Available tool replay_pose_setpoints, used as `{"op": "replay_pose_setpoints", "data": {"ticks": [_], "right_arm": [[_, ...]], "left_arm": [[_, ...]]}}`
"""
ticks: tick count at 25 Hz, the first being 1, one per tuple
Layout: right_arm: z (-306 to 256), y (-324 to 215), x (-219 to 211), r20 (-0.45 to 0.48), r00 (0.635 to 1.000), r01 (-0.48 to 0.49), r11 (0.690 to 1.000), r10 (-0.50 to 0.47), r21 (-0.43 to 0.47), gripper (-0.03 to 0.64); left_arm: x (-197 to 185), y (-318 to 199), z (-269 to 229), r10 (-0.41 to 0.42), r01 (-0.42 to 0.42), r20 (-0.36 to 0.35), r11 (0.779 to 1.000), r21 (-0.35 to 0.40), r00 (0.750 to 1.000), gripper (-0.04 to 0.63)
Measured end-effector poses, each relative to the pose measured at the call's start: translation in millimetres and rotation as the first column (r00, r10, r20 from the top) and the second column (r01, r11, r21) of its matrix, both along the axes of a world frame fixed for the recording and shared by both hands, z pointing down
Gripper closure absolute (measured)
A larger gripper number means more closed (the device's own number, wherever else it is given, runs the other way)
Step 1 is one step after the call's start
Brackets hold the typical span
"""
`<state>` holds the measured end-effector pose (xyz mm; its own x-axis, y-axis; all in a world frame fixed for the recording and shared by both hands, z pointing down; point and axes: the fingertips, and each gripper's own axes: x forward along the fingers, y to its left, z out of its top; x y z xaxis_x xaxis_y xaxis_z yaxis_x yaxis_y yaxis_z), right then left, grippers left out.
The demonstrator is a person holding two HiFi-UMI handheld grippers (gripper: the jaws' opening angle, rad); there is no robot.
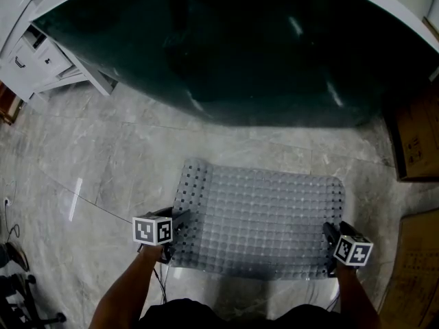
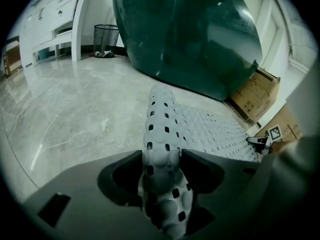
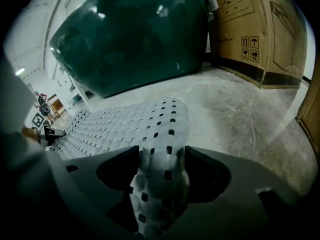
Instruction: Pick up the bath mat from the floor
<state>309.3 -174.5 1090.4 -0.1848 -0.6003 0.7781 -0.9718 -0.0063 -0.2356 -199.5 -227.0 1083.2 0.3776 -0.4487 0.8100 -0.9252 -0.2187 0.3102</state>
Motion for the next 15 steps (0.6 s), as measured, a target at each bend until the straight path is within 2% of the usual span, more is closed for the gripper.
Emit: {"op": "replay_pose_setpoints", "data": {"ticks": [9,15], "right_arm": [[-0.5,1.8,-2.7,-0.007,1.000,0.009,1.000,-0.009,-0.002,0.366],[-7.3,-1.6,-12.8,-0.012,0.999,0.047,0.999,-0.047,0.027,0.458]], "left_arm": [[2.3,0.9,-5.1,0.030,-0.030,0.013,0.999,0.043,0.999,0.395],[15.2,0.9,-15.8,0.060,-0.059,-0.015,0.996,0.074,0.998,0.458]]}}
